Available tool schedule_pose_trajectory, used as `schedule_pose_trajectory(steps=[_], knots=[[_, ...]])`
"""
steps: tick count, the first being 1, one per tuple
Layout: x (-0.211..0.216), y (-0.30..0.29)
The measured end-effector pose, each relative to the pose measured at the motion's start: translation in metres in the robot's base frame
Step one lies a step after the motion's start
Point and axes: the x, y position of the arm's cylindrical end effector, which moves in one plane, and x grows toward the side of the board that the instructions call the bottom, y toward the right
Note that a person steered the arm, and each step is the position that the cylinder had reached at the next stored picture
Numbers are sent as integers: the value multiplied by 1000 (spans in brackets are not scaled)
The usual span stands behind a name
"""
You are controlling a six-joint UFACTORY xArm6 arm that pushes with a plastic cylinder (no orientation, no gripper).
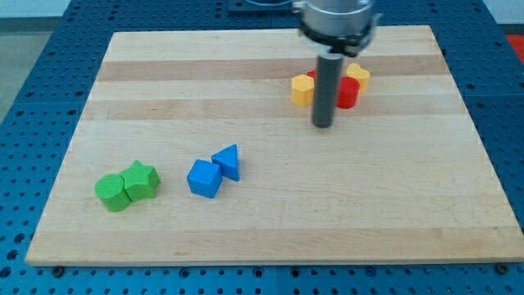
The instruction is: Move the red circle right to the red star
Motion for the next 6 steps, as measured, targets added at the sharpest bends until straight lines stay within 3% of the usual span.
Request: schedule_pose_trajectory(steps=[2, 6], knots=[[-17, 51], [-49, 5]])
